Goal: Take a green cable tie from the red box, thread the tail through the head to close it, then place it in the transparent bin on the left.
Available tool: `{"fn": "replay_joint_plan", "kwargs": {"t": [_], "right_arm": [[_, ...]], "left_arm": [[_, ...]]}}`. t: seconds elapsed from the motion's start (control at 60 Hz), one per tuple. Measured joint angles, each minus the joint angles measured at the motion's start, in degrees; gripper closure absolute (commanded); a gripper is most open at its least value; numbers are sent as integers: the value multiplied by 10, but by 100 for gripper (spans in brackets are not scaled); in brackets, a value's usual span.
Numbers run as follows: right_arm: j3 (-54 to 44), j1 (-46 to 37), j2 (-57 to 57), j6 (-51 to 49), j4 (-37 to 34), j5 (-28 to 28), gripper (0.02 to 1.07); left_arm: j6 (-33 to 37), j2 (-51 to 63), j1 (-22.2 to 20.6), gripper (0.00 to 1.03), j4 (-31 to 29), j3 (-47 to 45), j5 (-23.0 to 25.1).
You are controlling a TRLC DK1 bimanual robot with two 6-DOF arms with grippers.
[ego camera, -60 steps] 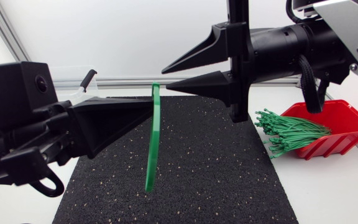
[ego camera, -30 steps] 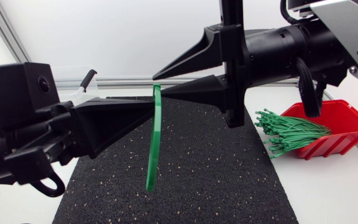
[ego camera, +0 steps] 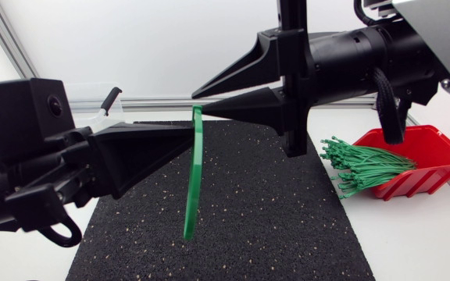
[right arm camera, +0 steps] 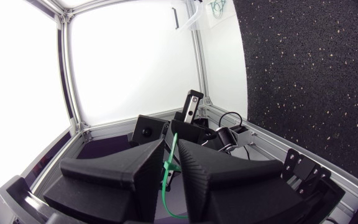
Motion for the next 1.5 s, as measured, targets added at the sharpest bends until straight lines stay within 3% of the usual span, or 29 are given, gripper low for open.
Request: {"fn": "replay_joint_plan", "kwargs": {"t": [0.217,0.35,0.417,1.5], "right_arm": [[1,3,1,0,0,0,89],[1,4,1,0,2,2,93],[1,4,2,0,2,4,101],[-5,-9,73,0,45,-17,101]], "left_arm": [[0,0,0,100,0,0,0],[0,0,0,100,0,0,0],[0,0,0,100,0,0,0],[-2,0,2,100,-21,0,-16]]}}
